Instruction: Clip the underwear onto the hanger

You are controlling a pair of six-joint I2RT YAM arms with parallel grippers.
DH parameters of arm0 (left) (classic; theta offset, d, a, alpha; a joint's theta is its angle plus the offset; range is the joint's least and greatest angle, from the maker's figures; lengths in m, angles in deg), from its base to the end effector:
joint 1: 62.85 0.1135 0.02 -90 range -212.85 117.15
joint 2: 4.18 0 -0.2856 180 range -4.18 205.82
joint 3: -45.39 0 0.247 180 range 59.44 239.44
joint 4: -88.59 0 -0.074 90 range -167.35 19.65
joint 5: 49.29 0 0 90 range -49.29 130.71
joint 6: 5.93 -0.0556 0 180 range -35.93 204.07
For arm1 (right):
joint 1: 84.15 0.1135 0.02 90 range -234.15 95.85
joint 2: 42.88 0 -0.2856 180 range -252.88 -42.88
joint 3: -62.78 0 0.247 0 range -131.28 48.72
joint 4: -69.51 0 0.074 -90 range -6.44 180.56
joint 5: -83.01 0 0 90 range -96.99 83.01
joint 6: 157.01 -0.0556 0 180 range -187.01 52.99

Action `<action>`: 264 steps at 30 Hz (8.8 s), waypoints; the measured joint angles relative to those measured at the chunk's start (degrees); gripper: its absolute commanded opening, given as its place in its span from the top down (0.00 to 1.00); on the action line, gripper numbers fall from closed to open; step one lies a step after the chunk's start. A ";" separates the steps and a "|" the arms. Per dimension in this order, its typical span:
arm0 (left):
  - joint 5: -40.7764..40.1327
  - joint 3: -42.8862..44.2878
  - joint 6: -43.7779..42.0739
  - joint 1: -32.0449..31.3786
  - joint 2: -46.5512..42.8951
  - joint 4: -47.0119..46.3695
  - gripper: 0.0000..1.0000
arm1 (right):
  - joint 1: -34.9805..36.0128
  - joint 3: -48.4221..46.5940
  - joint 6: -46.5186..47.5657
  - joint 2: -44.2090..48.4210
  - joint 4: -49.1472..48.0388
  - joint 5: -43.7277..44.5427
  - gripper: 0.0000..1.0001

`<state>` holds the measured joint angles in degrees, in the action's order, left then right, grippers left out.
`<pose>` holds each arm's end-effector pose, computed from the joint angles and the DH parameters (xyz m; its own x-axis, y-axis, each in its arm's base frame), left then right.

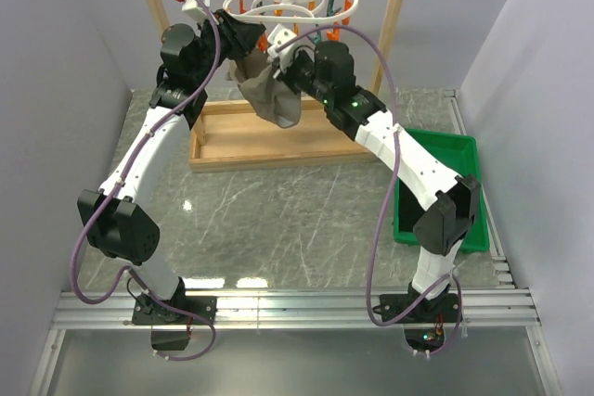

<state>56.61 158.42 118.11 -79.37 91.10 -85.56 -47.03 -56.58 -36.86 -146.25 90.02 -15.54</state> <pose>0.3852 -0.1301 0.4995 -0.1331 -0.5221 -0.8425 0.5502 0.6681 -0.5009 0.3555 0.2794 0.4492 0.3048 -0.3922 -0.8679 -0.6498 0.5806 -0.4906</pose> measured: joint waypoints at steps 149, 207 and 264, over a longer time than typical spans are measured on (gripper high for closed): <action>10.73 3.28 8.46 2.84 3.56 -1.31 0.57 | -2.58 -7.93 -6.99 -9.57 -17.18 -7.74 1.00; 14.10 4.02 12.13 2.51 4.02 -2.51 1.00 | -14.51 -2.36 -98.47 -38.05 -52.13 -34.36 0.36; 21.31 3.50 16.90 3.04 4.00 -6.97 1.00 | -9.90 -20.28 -122.36 -53.40 -47.23 -22.51 0.23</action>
<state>77.92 161.92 135.01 -76.33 95.10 -92.53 -56.93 -76.86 -159.22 -199.65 42.79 -38.06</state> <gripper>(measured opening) 0.080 0.778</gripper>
